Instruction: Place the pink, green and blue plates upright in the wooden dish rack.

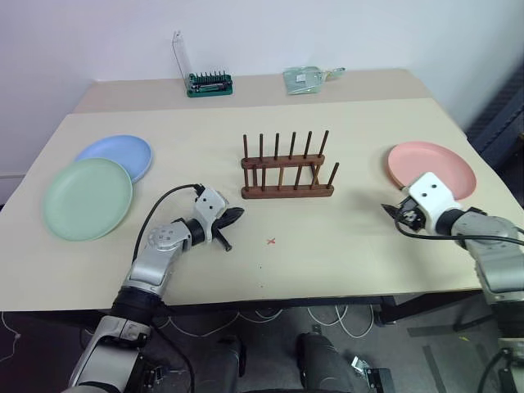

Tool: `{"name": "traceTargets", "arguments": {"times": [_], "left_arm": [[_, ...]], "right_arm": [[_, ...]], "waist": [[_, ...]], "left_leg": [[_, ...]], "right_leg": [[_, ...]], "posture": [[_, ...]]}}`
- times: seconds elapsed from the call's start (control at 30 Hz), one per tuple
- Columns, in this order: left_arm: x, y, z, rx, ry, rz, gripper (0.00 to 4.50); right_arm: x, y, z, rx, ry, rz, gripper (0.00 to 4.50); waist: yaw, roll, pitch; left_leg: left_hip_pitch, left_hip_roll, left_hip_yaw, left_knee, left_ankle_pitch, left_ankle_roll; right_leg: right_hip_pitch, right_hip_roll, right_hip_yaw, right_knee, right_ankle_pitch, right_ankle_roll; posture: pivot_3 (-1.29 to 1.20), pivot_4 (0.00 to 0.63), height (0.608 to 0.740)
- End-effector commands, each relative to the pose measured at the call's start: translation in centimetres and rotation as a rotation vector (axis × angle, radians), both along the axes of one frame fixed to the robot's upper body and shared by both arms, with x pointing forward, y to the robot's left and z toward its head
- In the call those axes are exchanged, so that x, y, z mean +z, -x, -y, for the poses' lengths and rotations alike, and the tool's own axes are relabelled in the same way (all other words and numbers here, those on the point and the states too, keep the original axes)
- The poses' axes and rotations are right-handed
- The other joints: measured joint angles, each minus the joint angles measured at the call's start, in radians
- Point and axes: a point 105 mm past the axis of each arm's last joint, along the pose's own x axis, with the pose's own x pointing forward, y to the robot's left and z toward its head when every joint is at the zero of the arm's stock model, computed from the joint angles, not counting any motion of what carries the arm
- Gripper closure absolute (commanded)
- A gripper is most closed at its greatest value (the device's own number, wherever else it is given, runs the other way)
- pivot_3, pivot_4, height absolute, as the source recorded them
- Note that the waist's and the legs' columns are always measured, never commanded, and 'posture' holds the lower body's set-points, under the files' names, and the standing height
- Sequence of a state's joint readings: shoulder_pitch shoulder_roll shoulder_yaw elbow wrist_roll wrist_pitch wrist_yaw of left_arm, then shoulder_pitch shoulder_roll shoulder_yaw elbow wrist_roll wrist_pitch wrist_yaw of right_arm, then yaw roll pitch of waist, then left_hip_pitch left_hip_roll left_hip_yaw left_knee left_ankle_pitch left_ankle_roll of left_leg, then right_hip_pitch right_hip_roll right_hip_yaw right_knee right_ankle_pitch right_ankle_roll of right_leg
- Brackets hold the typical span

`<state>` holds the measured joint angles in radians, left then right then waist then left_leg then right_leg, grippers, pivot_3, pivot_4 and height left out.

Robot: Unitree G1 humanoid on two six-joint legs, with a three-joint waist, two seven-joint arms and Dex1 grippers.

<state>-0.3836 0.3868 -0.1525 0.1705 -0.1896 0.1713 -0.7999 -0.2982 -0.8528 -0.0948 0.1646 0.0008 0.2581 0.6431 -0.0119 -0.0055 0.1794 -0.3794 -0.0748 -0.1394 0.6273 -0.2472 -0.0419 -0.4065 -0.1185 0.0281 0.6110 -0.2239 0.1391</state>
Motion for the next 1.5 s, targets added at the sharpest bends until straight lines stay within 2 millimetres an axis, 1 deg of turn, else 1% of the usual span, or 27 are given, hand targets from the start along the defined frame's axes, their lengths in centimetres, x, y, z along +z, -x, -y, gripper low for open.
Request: {"name": "traceTargets", "arguments": {"times": [0.03, 0.1, 0.23, 0.37, 0.47, 0.5, 0.53, 0.63, 0.67, 0.8, 0.83, 0.9, 0.97, 1.0, 1.07, 1.13, 1.17, 1.2, 1.27, 1.3, 1.33, 1.43, 1.5], "left_arm": [[2.4, 2.6, 2.5, -0.213, 0.023, 0.026, 4.50], [2.7, 3.5, 3.3, -0.271, 0.015, 0.024, 4.50], [3.5, 4.5, 4.4, -0.326, 0.028, 0.031, 4.50], [3.6, 4.7, 4.7, -0.331, 0.024, 0.035, 4.50], [3.3, 4.7, 4.6, -0.318, 0.020, 0.027, 4.50], [3.3, 4.7, 4.5, -0.313, 0.019, 0.026, 4.50], [3.2, 4.7, 4.4, -0.308, 0.017, 0.025, 4.50], [3.0, 4.6, 4.3, -0.301, 0.011, 0.021, 4.50], [2.9, 4.6, 4.2, -0.300, 0.011, 0.022, 4.50], [3.0, 4.6, 4.2, -0.299, 0.009, 0.025, 4.50], [2.9, 4.4, 4.1, -0.291, 0.006, 0.026, 4.50], [2.9, 4.2, 3.8, -0.280, 0.003, 0.026, 4.50], [2.9, 4.1, 3.4, -0.268, 0.005, 0.023, 4.50], [2.9, 4.0, 3.3, -0.264, 0.006, 0.023, 4.50], [2.9, 3.9, 3.0, -0.252, 0.005, 0.023, 4.50], [2.8, 3.8, 2.8, -0.247, 0.002, 0.022, 4.50], [2.8, 3.8, 2.7, -0.245, 0.000, 0.023, 4.50], [2.8, 3.7, 2.7, -0.244, -0.001, 0.023, 4.50], [2.9, 3.6, 2.5, -0.236, 0.001, 0.029, 4.50], [3.0, 3.5, 2.5, -0.231, 0.005, 0.032, 4.50], [3.1, 3.5, 2.4, -0.228, 0.011, 0.035, 4.50], [3.2, 3.5, 2.3, -0.224, 0.018, 0.037, 4.50], [3.1, 3.6, 2.3, -0.223, 0.018, 0.036, 4.50]], "right_arm": [[0.9, -0.9, 2.5, -0.059, 0.125, 0.043, 0.69], [0.3, -1.5, 3.1, -0.075, 0.148, 0.028, 0.69], [-0.7, -2.7, 4.6, -0.133, 0.184, 0.010, 0.69], [-1.2, -3.1, 5.1, -0.141, 0.203, 0.002, 0.69], [-1.0, -3.3, 4.8, -0.117, 0.198, 0.013, 1.50], [-1.0, -3.3, 4.7, -0.105, 0.212, 0.017, 1.91], [-0.9, -3.3, 4.7, -0.099, 0.223, 0.021, 2.51], [-0.7, -3.4, 4.6, -0.096, 0.224, 0.036, 4.06], [-0.6, -3.3, 4.6, -0.094, 0.230, 0.042, 4.48], [-0.2, -3.2, 4.3, -0.073, 0.264, 0.063, 4.48], [1.4, -3.3, 3.2, -0.014, 0.283, 0.115, 4.48], [3.2, -3.1, 1.7, 0.058, 0.306, 0.176, 4.48], [7.4, -3.2, -1.4, 0.148, 0.179, 0.314, 4.48], [8.9, -3.0, -2.4, 0.184, 0.123, 0.359, 4.48], [13.9, -1.9, -6.1, 0.302, -0.179, 0.478, 4.48], [16.8, -0.6, -8.2, 0.395, -0.379, 0.514, 4.48], [18.0, 0.2, -9.2, 0.445, -0.488, 0.499, 4.48], [18.6, 0.9, -9.9, 0.481, -0.556, 0.478, 4.48], [20.9, 2.4, -11.7, 0.588, -0.849, 0.444, 4.48], [21.2, 3.0, -12.6, 0.645, -0.946, 0.408, 4.48], [21.1, 3.5, -13.3, 0.688, -1.011, 0.366, 4.48], [20.1, 3.9, -14.2, 0.704, -1.059, 0.287, 4.48], [19.0, 3.5, -14.4, 0.675, -1.108, 0.226, 4.48]], "waist": [[0.000, 0.000, 0.000], [-0.001, 0.000, 0.000], [-0.008, 0.000, 0.000], [-0.005, 0.000, 0.001], [-0.003, 0.000, 0.001], [-0.003, 0.000, 0.001], [-0.003, 0.000, 0.001], [-0.003, 0.000, 0.001], [-0.003, 0.000, 0.001], [-0.003, 0.000, 0.001], [-0.003, 0.000, 0.001], [-0.006, 0.003, 0.003], [-0.011, 0.005, 0.004], [-0.012, 0.006, 0.005], [-0.013, 0.005, 0.006], [-0.011, 0.005, 0.006], [-0.006, 0.004, 0.006], [0.000, 0.003, 0.006], [0.007, 0.001, 0.007], [0.008, 0.001, 0.007], [0.010, 0.001, 0.007], [0.016, 0.001, 0.007], [0.019, 0.001, 0.007]], "left_leg": [[-0.001, 0.000, 0.000, 0.000, 0.000, 0.000], [-0.001, 0.000, 0.000, 0.000, 0.000, 0.000], [-0.001, 0.000, 0.001, 0.000, 0.000, 0.000], [-0.001, 0.000, 0.001, 0.000, 0.000, 0.000], [-0.001, 0.000, 0.001, 0.000, 0.000, 0.000], [-0.001, 0.000, 0.001, 0.000, 0.000, 0.000], [-0.001, 0.000, 0.001, 0.000, 0.000, 0.000], [-0.001, 0.000, 0.000, 0.000, 0.000, 0.000], [-0.001, 0.000, 0.000, 0.000, 0.000, 0.000], [-0.001, 0.000, 0.000, 0.000, 0.000, 0.000], [-0.001, 0.000, 0.000, 0.000, 0.000, 0.000], [-0.002, 0.000, 0.000, 0.000, 0.000, 0.000], [-0.002, 0.000, 0.001, 0.000, 0.000, 0.000], [-0.002, 0.000, 0.001, 0.000, 0.000, 0.000], [-0.002, 0.000, 0.001, 0.000, 0.000, 0.000], [-0.002, 0.001, 0.000, 0.000, 0.000, 0.000], [-0.002, 0.001, 0.000, 0.000, 0.000, 0.000], [-0.002, 0.001, -0.001, 0.000, 0.000, 0.000], [-0.005, 0.001, -0.004, 0.001, 0.000, 0.000], [-0.007, 0.001, -0.006, 0.002, 0.000, 0.000], [-0.008, 0.001, -0.006, 0.002, 0.000, 0.000], [-0.009, 0.000, -0.005, 0.002, 0.000, 0.000], [-0.010, 0.000, -0.005, 0.002, 0.000, 0.000]], "right_leg": [[0.000, 0.000, 0.000, 0.000, 0.000, 0.000], [-0.001, 0.000, 0.000, 0.000, 0.000, 0.000], [-0.001, 0.000, 0.000, 0.000, 0.000, 0.000], [-0.001, 0.000, 0.000, 0.000, 0.000, -0.001], [0.000, 0.000, 0.000, -0.001, 0.000, -0.001], [0.000, 0.000, 0.000, -0.001, 0.000, 0.000], [0.000, 0.000, 0.000, -0.001, 0.000, 0.000], [-0.001, 0.000, 0.000, -0.001, 0.000, -0.001], [-0.001, 0.000, 0.000, -0.001, 0.000, -0.001], [-0.001, 0.000, 0.000, -0.001, 0.000, -0.001], [-0.001, 0.000, 0.000, -0.001, 0.000, 0.000], [-0.001, 0.000, 0.000, -0.001, 0.000, 0.000], [-0.002, 0.000, 0.001, 0.000, 0.000, 0.000], [-0.002, 0.000, 0.001, 0.000, 0.000, 0.000], [-0.003, 0.000, 0.001, 0.001, 0.000, 0.000], [-0.003, 0.001, 0.001, 0.001, 0.000, 0.000], [-0.003, 0.001, 0.001, 0.001, 0.000, 0.000], [-0.003, 0.001, 0.000, 0.001, 0.000, 0.000], [-0.003, 0.000, -0.002, -0.001, 0.000, 0.000], [-0.003, 0.000, -0.003, -0.002, 0.000, -0.001], [-0.003, 0.000, -0.003, -0.002, 0.001, -0.001], [-0.005, -0.001, -0.002, -0.002, 0.001, -0.001], [-0.007, -0.001, -0.002, -0.001, 0.001, -0.001]], "posture": [[0.00, 0.150, 0.740], [0.00, 0.150, 0.740], [0.00, 0.150, 0.740], [0.00, 0.150, 0.740], [0.00, 0.150, 0.740], [0.00, 0.150, 0.740], [0.00, 0.150, 0.740], [0.00, 0.150, 0.740], [0.00, 0.150, 0.740], [0.00, 0.150, 0.740], [0.00, 0.150, 0.740], [0.00, 0.150, 0.740], [0.00, 0.150, 0.740], [0.00, 0.150, 0.740], [0.00, 0.150, 0.740], [0.00, 0.150, 0.740], [0.00, 0.150, 0.740], [0.00, 0.150, 0.740], [0.00, 0.150, 0.740], [0.00, 0.150, 0.740], [0.00, 0.150, 0.740], [0.00, 0.150, 0.740], [0.00, 0.150, 0.740]]}}
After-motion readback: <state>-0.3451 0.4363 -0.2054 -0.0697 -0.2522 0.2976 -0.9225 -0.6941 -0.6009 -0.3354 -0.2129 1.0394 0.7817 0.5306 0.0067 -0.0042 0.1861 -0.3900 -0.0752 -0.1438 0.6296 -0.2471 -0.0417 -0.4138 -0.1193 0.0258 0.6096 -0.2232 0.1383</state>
